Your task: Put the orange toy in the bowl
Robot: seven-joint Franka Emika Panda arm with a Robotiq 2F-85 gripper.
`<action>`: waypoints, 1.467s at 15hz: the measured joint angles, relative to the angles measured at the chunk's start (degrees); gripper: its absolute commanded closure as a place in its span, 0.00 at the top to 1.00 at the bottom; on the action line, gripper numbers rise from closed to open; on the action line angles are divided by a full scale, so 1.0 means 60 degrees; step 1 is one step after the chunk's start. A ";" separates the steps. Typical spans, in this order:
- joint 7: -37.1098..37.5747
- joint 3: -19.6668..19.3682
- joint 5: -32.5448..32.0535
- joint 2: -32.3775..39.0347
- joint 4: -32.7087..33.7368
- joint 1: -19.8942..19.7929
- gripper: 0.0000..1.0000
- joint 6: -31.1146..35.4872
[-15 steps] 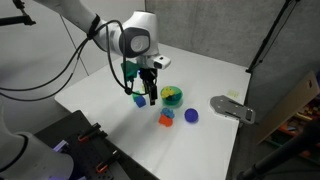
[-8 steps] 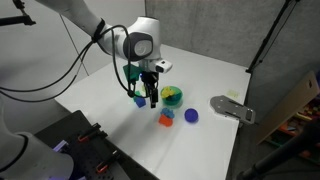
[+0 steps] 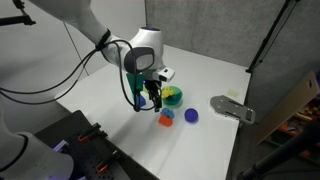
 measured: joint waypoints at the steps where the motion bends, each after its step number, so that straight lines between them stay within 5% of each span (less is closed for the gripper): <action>1: -0.0282 -0.0064 0.0259 0.0118 -0.0088 -0.0023 1.00 0.0375; 9: -0.2752 -0.0155 0.2612 0.1320 -0.0324 -0.0207 1.00 0.2594; 22: -0.2734 -0.0416 0.2653 0.3762 0.1160 0.0300 1.00 0.3425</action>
